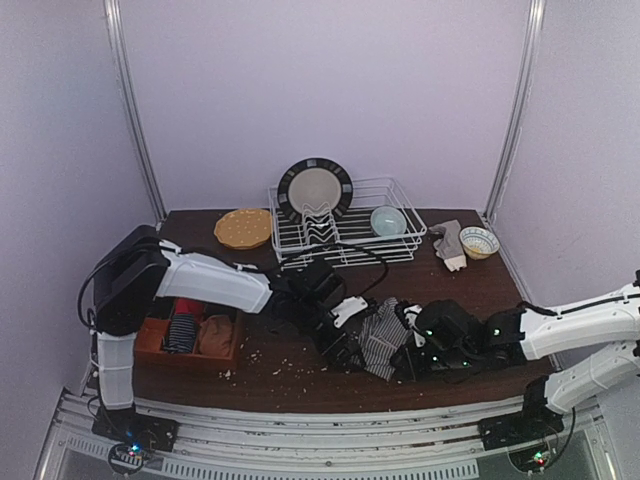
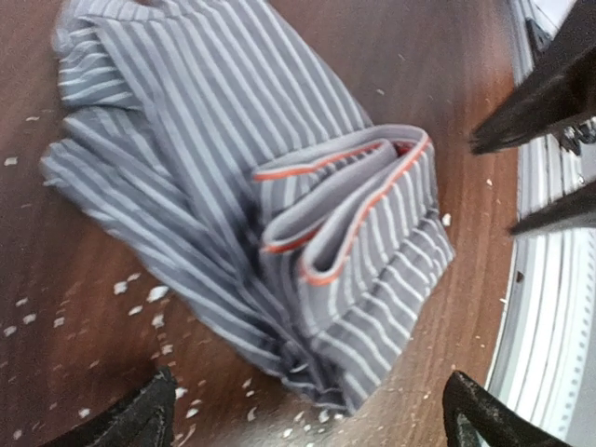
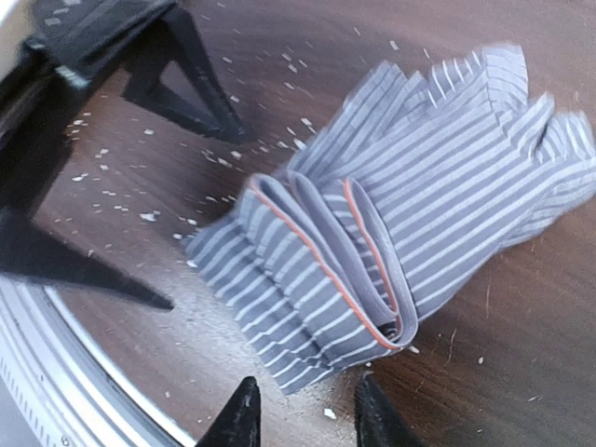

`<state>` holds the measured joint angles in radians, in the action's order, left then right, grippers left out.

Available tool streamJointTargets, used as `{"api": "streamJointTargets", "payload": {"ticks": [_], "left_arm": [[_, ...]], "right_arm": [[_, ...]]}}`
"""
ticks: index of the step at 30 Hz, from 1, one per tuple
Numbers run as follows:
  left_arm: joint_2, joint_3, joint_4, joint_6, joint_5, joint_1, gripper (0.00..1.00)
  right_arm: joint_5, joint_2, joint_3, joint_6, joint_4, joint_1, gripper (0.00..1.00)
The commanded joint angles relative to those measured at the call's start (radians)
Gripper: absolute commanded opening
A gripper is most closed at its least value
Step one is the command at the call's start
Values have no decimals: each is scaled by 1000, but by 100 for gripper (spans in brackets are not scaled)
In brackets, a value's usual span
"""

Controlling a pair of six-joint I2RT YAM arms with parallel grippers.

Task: Roll the underwear
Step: Roll the underwear at the center of the board.

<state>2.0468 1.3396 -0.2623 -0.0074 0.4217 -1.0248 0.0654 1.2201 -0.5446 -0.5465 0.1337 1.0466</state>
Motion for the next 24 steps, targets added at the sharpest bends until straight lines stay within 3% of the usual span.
{"api": "streamJointTargets", "payload": {"ticks": [1,6,12,24], "left_arm": [[-136,-94,140,-54,-161,2,98],[-329,-286,280,-115,-371,2,98],[-506,-501,423,-211,-504,2,98],[-586,-586,426,-192,-472,2,97]], "right_arm": [[4,-69,-42,123,37,36,36],[-16,32,-154,252,121,72,38],[-11,219,-266,317,193,86,46],[52,406,-348,355,247,89,52]]}}
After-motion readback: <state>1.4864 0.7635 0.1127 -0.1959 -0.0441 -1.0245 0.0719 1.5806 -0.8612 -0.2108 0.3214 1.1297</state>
